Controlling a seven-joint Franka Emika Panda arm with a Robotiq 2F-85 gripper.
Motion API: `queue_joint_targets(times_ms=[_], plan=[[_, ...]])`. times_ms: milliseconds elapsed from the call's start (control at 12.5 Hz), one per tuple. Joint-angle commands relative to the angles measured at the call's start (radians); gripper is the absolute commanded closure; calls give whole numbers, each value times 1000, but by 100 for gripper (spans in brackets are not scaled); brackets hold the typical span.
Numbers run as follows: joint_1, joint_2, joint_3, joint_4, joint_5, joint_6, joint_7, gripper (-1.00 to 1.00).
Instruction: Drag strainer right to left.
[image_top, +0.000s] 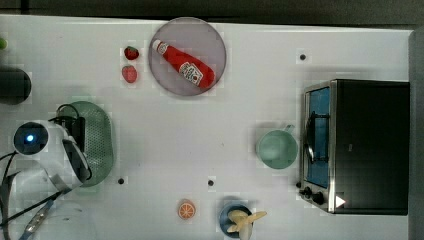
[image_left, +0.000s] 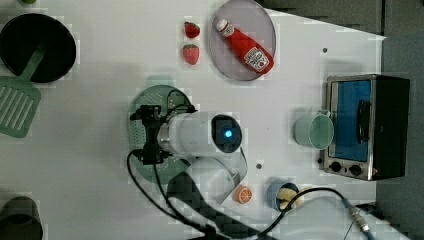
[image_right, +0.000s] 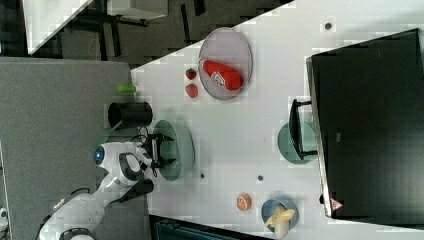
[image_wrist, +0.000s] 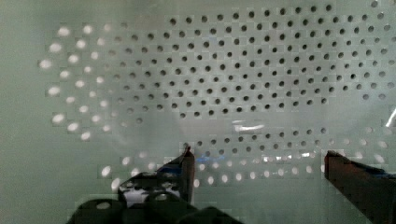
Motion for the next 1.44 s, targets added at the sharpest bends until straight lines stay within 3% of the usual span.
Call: queue_joint_targets(times_ms=[80, 320, 640, 1120, 1440], plan=[[10, -17, -6, 7, -11, -11, 34, -100], [10, -89, -45, -15, -46, -141, -32, -100], [-3, -333, -153, -24, -61, -371, -268, -100], [-36, -712, -490, -23, -138, -714, -847, -100], [-56, -880, -690, -23, -258, -872, -1263, -100]])
